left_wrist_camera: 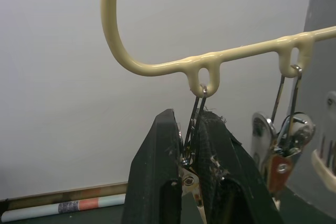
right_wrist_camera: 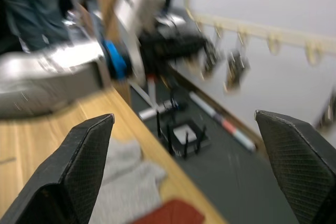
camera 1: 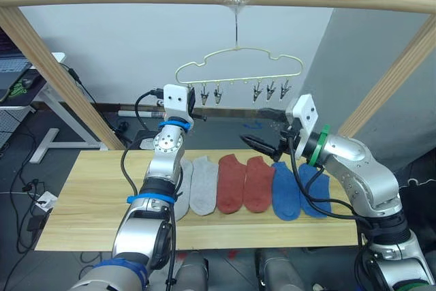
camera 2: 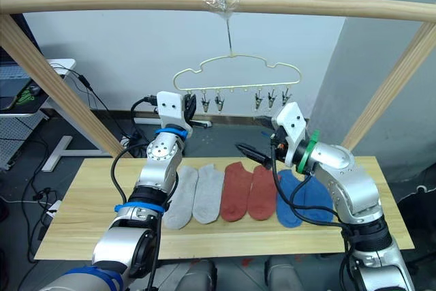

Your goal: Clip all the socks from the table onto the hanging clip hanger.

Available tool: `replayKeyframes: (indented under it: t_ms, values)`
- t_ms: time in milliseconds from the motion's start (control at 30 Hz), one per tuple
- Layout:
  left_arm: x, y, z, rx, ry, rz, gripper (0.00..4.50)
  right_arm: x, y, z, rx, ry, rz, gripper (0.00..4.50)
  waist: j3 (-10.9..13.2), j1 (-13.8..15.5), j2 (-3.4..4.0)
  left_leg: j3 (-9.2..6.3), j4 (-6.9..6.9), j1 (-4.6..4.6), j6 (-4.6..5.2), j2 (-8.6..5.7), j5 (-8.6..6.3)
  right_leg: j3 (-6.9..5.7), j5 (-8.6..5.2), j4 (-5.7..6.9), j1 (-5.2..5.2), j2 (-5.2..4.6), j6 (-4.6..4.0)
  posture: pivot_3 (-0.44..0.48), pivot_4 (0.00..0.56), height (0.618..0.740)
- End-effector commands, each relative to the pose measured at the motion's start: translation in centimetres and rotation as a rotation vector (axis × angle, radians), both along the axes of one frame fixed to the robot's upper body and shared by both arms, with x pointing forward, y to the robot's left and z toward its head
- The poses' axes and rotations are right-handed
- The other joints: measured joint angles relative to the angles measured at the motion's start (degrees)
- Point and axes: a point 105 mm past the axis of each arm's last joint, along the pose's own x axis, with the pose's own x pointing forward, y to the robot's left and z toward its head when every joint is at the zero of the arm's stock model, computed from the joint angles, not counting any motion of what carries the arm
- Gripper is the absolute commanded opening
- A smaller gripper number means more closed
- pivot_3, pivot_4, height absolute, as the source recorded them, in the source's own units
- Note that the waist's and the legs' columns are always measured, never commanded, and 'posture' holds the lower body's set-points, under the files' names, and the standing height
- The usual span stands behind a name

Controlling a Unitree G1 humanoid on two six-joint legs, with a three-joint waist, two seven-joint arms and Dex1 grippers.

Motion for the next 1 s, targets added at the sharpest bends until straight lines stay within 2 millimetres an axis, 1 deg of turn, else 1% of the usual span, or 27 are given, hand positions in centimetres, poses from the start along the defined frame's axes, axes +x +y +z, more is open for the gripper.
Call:
replayKeyframes:
  t_ms: [33, 67, 100, 133, 167, 200, 233, 300, 367, 467, 533, 633, 700, 800, 900, 967, 1000]
  values:
    - [-0.4, 0.8, 1.4, -0.008, -0.025, -0.011, 0.12, 0.6, -3.2, -4.2, -0.11, 0.063, -0.179, 4.5, 0.0, 0.0, 0.01, 0.0, 0.0, -0.04, 0.0, -0.01, 0.0, 0.0, 0.0, -0.01, -0.04, -0.01, 0.0, 0.011, 0.198, 0.74]
    - [-0.5, 1.0, 1.4, -0.01, -0.02, -0.014, 0.12, 0.6, -3.8, -5.2, -0.137, 0.078, -0.218, 4.5, 0.0, 0.0, 0.01, 0.03, 0.01, -0.09, 0.0, -0.02, 0.0, 0.03, 0.01, 0.0, -0.1, -0.02, 0.01, 0.011, 0.198, 0.74]
    - [-0.6, 1.1, 1.4, -0.003, -0.013, -0.016, 0.12, 0.8, -5.0, -6.7, -0.129, 0.14, -0.299, 4.5, 0.0, 0.0, 0.02, 0.05, 0.01, -0.16, 0.0, -0.02, 0.0, 0.05, 0.01, 0.03, -0.2, -0.02, 0.01, 0.027, 0.206, 0.74]
    - [-0.7, 1.1, 1.4, 0.003, -0.008, -0.019, 0.12, 0.8, -5.8, -7.9, -0.121, 0.185, -0.355, 4.5, 0.1, -0.1, 0.05, 0.04, 0.02, -0.26, -0.01, -0.02, 0.01, 0.05, 0.01, 0.09, -0.33, -0.02, 0.01, 0.036, 0.207, 0.74]
    - [-0.9, 1.3, 1.4, 0.004, -0.006, -0.021, 0.12, 1.1, -7.2, -9.3, -0.137, 0.216, -0.444, 4.5, 0.1, -0.2, 0.11, 0.02, 0.02, -0.25, 0.0, 0.0, 0.01, 0.04, 0.01, 0.13, -0.34, 0.0, 0.01, 0.036, 0.207, 0.74]
    - [-1.0, 1.3, 1.4, 0.003, -0.004, -0.022, 0.12, 1.2, -8.2, -10.2, -0.154, 0.232, -0.502, 4.5, 0.2, -0.3, 0.12, 0.02, 0.0, -0.2, 0.0, 0.01, 0.02, 0.04, 0.01, 0.17, -0.34, 0.02, 0.01, 0.037, 0.208, 0.74]
    - [-1.1, 1.4, 1.2, -0.001, 0.003, -0.021, 0.12, 1.7, -9.8, -11.2, -0.162, 0.26, -0.577, 4.5, 0.3, -0.3, 0.13, 0.03, 0.01, -0.18, 0.01, 0.03, 0.02, 0.04, 0.01, 0.18, -0.34, 0.04, 0.0, 0.037, 0.211, 0.74]
    - [-1.2, 1.4, 0.9, -0.011, 0.016, -0.02, 0.12, 2.0, -11.7, -12.6, -0.169, 0.309, -0.657, 4.5, 0.4, -0.2, 0.21, 0.04, 0.04, -0.19, 0.01, 0.02, 0.03, 0.05, 0.03, 0.18, -0.31, 0.03, 0.04, 0.037, 0.211, 0.74]
    - [-1.3, 1.3, 0.8, -0.019, 0.024, -0.021, 0.12, 2.2, -12.3, -13.2, -0.175, 0.333, -0.678, 4.5, 0.4, -0.2, 0.22, 0.07, 0.08, -0.2, 0.02, 0.0, 0.04, 0.1, 0.05, 0.16, -0.3, 0.02, 0.07, 0.038, 0.212, 0.74]
    - [-1.3, 0.8, 0.9, -0.029, 0.025, -0.031, 0.12, 2.7, -14.1, -14.3, -0.177, 0.387, -0.74, 4.5, 0.4, -0.3, 0.25, 0.07, 0.06, -0.18, 0.03, 0.01, 0.04, 0.09, 0.05, 0.16, -0.31, 0.03, 0.07, 0.041, 0.212, 0.74]
    - [-1.3, 0.7, 1.0, -0.032, 0.026, -0.034, 0.12, 2.8, -14.5, -14.7, -0.165, 0.414, -0.746, 4.5, 0.4, -0.3, 0.25, 0.07, 0.05, -0.2, 0.02, 0.01, 0.04, 0.09, 0.05, 0.15, -0.31, 0.03, 0.07, 0.041, 0.212, 0.74]
    - [-1.3, 0.7, 0.9, -0.03, 0.029, -0.035, 0.12, 2.5, -14.2, -15.7, -0.125, 0.496, -0.729, 4.5, 0.4, -0.3, 0.25, 0.06, 0.04, -0.22, 0.02, 0.0, 0.03, 0.09, 0.05, 0.13, -0.31, 0.03, 0.06, 0.041, 0.213, 0.74]
    - [-1.4, 0.7, 0.9, -0.029, 0.03, -0.039, 0.12, 2.0, -13.9, -16.3, -0.129, 0.534, -0.706, 4.5, 0.4, -0.3, 0.25, 0.06, 0.04, -0.23, 0.02, 0.0, 0.03, 0.09, 0.05, 0.11, -0.31, 0.03, 0.06, 0.041, 0.213, 0.74]
    - [-1.3, 0.7, 0.9, -0.028, 0.031, -0.037, 0.12, 1.5, -14.2, -16.9, -0.15, 0.548, -0.709, 4.5, 0.4, -0.3, 0.25, 0.05, 0.05, -0.22, 0.02, 0.0, 0.03, 0.09, 0.05, 0.11, -0.29, 0.03, 0.07, 0.043, 0.212, 0.74]
    - [-1.3, 0.9, 1.0, -0.026, 0.032, -0.035, 0.12, 0.9, -15.0, -17.6, -0.132, 0.588, -0.745, 4.5, 0.4, -0.2, 0.25, 0.05, 0.06, -0.2, 0.02, 0.0, 0.03, 0.09, 0.05, 0.13, -0.28, 0.03, 0.07, 0.045, 0.211, 0.74]
    - [-1.3, 0.9, 0.9, -0.026, 0.032, -0.034, 0.12, 0.7, -15.4, -17.7, -0.112, 0.596, -0.765, 4.14, 0.4, -0.2, 0.25, 0.05, 0.06, -0.2, 0.02, 0.0, 0.03, 0.09, 0.05, 0.12, -0.27, 0.03, 0.08, 0.045, 0.211, 0.74]
    - [-1.3, 0.8, 0.9, -0.026, 0.032, -0.036, 0.12, 0.7, -15.5, -17.6, -0.09, 0.6, -0.775, 3.88, 0.4, -0.2, 0.24, 0.05, 0.06, -0.2, 0.02, 0.0, 0.03, 0.09, 0.05, 0.12, -0.26, 0.03, 0.08, 0.045, 0.211, 0.74]
